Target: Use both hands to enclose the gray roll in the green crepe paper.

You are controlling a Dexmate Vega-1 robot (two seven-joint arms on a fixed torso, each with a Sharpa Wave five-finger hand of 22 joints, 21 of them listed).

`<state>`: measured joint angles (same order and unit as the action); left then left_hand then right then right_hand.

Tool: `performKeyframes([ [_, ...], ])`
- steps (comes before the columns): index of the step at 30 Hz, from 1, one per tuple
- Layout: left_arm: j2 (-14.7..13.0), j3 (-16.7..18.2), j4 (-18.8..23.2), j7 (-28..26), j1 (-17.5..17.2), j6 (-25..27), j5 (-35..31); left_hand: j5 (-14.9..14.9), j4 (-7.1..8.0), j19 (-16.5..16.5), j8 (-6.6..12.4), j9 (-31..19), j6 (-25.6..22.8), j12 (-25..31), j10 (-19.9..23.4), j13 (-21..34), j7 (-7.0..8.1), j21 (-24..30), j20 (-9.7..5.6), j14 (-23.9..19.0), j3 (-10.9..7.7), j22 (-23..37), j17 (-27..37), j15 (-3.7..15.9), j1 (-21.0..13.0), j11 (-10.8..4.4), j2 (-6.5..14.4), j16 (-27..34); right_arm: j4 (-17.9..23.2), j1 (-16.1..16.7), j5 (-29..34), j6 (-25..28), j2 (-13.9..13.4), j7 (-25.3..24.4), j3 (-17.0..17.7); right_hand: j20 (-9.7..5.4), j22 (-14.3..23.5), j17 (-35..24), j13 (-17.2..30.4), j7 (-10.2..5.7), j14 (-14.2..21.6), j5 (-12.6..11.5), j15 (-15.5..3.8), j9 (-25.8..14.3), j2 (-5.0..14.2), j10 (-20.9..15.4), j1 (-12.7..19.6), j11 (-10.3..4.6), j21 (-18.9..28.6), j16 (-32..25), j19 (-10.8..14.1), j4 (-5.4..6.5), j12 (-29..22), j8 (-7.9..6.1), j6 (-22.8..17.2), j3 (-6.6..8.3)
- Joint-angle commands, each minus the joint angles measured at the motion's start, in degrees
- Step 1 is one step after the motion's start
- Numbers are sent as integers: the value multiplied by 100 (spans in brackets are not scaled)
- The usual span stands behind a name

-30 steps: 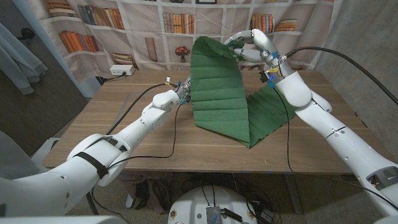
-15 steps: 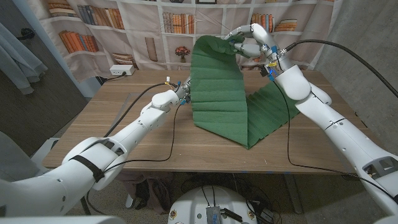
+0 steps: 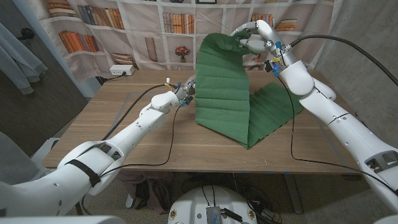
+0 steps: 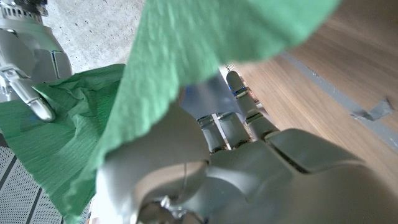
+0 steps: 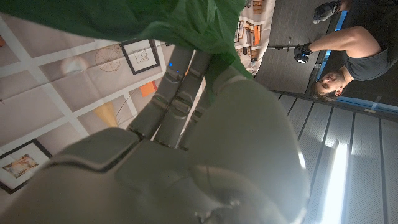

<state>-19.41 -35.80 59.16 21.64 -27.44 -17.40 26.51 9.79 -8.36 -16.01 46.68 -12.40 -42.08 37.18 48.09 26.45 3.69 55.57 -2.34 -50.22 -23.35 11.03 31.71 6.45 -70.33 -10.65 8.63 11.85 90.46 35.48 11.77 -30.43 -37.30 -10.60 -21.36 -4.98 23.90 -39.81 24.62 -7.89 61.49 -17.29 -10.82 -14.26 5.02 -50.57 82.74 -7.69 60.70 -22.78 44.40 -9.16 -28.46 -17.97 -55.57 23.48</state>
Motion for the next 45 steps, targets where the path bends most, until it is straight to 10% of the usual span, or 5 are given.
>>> performKeyframes([
  [1,188,-197,18,413,25,-10,81,37,46,21,9,-23,-25,16,9,6,13,48,-107,23,-87,7,26,717,-18,-12,-41,14,-454,-444,64,9,81,-29,-218,-817,-24,-8,34,-31,-77,18,-209,-24,56,-9,13,-31,11,37,-67,-4,19,36,1,49],
  [45,-129,-91,450,1072,-119,137,460,50,62,130,2,-36,1,-6,-98,69,18,88,-92,138,-86,-15,41,704,-16,15,-22,-14,-1894,-1218,-149,372,-98,922,-1142,-794,-145,-58,147,-78,-222,254,-260,-92,142,57,28,-42,-13,126,-254,3,54,80,42,58],
])
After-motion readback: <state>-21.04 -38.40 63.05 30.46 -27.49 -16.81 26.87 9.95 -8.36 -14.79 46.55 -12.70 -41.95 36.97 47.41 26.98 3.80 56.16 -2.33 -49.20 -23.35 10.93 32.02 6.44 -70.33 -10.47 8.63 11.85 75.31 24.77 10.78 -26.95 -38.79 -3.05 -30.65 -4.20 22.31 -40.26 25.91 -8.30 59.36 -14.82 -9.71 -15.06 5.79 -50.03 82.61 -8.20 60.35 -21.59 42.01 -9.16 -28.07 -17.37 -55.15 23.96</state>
